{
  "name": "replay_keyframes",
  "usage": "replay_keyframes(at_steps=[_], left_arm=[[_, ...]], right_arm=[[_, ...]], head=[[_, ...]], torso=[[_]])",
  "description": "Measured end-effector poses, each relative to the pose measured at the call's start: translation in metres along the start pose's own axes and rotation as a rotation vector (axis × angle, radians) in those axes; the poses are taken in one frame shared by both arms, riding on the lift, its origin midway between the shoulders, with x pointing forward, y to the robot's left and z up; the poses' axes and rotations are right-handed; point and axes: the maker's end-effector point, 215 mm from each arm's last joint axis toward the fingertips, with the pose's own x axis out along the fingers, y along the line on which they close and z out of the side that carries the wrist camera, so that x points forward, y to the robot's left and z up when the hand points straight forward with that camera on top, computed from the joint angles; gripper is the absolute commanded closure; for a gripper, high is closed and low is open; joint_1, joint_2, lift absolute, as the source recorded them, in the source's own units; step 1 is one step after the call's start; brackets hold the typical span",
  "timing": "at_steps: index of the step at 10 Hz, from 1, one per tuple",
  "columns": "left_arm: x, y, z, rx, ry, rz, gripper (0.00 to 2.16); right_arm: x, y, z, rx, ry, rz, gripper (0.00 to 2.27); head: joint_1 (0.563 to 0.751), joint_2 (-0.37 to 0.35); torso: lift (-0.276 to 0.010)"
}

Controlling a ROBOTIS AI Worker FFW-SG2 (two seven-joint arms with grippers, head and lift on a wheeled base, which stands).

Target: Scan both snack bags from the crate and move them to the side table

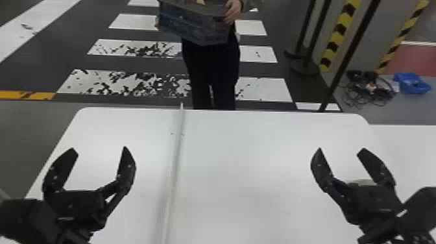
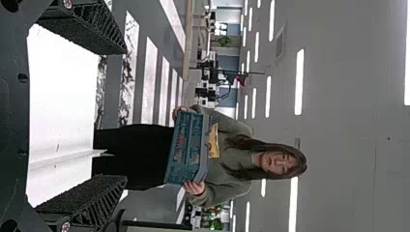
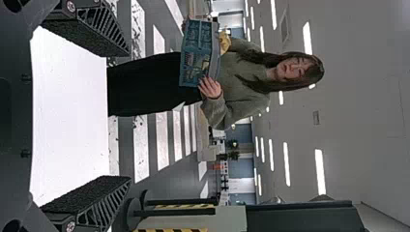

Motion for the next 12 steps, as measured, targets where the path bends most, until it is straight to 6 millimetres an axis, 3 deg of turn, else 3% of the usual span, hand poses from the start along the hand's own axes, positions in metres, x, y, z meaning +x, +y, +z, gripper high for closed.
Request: replay_keyframes(at_steps=[12], left_arm=[[-0.0005,0.0001,-0.0015,-0.005,0.002,0.006,0.07]], right_arm=[[0.0000,-0.0006,0.0034,0.006,-0.011,-0.008,0.08]], head=[[0.695,-0.055]], torso=[[-0.095]])
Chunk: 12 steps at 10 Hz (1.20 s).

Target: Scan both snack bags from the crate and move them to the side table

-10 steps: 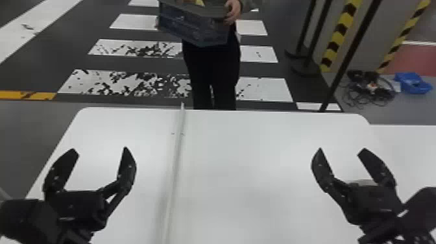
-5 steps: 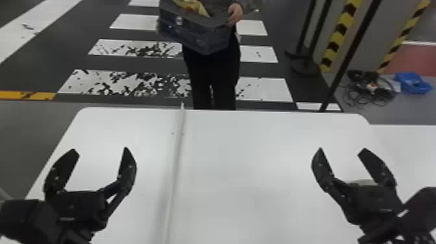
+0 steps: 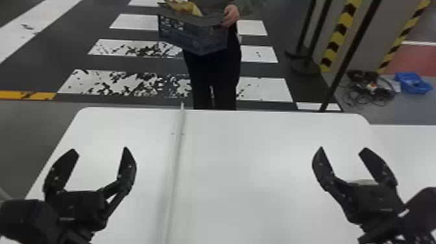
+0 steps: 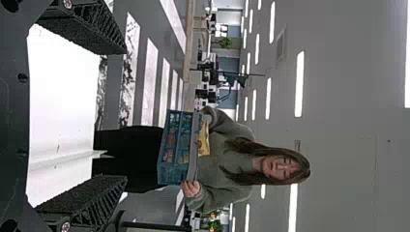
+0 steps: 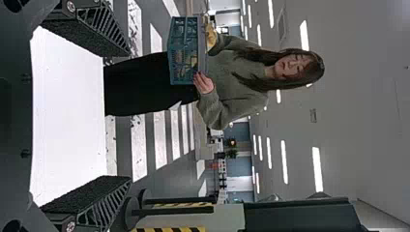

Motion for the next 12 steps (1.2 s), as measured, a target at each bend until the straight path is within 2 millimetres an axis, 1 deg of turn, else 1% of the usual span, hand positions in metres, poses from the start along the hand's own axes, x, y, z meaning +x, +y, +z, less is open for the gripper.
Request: replay_keyframes(at_steps=[4,7,12], left_arm=[[0.001,0.002,-0.002,0.000,0.008,0.012,0.06],[0.002,-0.001,-0.012,0.007,0.051,-0.005,0.07],[0.003,-0.002,-0.011,0.008,0.046,-0.004,0.08]], right_arm=[[0.000,-0.003,0.001,0.014,-0.002,-0.007,0.08],[0.000,-0.004,0.001,0.017,-0.003,-0.009,0.08],[-0.001,-0.006,0.006,0.011,-0.019,-0.012,0.08]], head=[[0.695,-0.054],[0.695,-0.061],[0.695,-0.065]], torso=[[-0.095],[-0.095],[-0.095]])
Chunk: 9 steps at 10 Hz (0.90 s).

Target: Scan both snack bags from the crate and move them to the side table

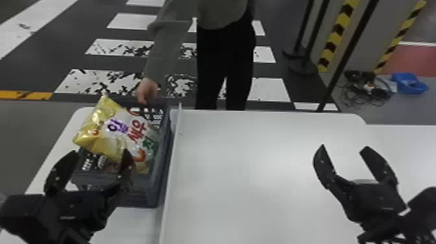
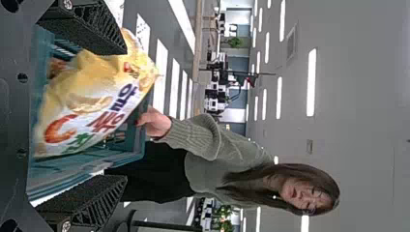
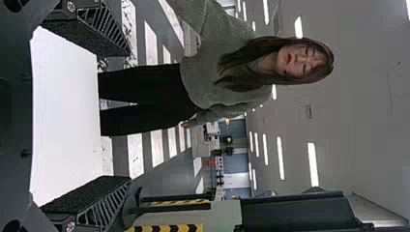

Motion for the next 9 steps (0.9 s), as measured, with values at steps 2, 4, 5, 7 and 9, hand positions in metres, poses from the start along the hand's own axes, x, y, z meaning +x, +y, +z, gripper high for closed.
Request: replay_keyframes(at_steps=[2,4,5,7,9], left_arm=[[0.000,0.001,0.002,-0.001,-0.005,0.005,0.08],[-0.001,0.005,0.007,-0.006,-0.022,0.025,0.08],[-0.001,0.009,0.011,-0.010,-0.034,0.044,0.08],[-0.004,0.023,0.017,-0.016,-0.061,0.092,0.09],[-0.004,0.043,0.018,-0.022,-0.070,0.119,0.08]], right_arm=[[-0.001,0.000,0.002,0.000,-0.005,0.000,0.09],[-0.002,0.000,0.001,-0.001,-0.005,0.001,0.09],[-0.002,0.000,0.002,-0.001,-0.006,0.001,0.09],[-0.003,0.000,0.001,-0.001,-0.005,0.001,0.09],[-0.004,-0.001,0.001,-0.003,-0.004,0.000,0.09]], head=[[0.695,-0.064],[0.695,-0.059],[0.695,-0.056],[0.695,-0.036],[0.695,-0.014]], torso=[[-0.095],[-0.095],[-0.095],[-0.095],[-0.095]])
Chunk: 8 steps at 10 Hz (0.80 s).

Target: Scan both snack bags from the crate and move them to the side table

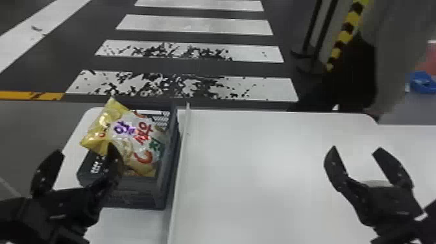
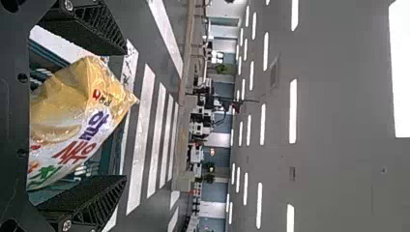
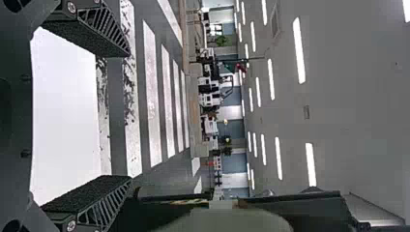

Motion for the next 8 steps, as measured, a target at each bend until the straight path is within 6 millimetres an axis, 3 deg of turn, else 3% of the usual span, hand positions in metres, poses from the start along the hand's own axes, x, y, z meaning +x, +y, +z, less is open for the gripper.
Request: replay_keyframes(at_steps=[5,8], left_arm=[[0.013,0.048,0.014,-0.046,-0.019,0.002,0.08],[0.027,0.079,-0.006,-0.112,0.031,0.011,0.08]], right_arm=[[-0.001,-0.001,-0.005,-0.006,0.010,-0.001,0.09],[-0.001,-0.001,-0.007,-0.011,0.014,-0.001,0.09]], head=[[0.695,0.049],[0.695,0.098]], torso=[[-0.095],[-0.095]])
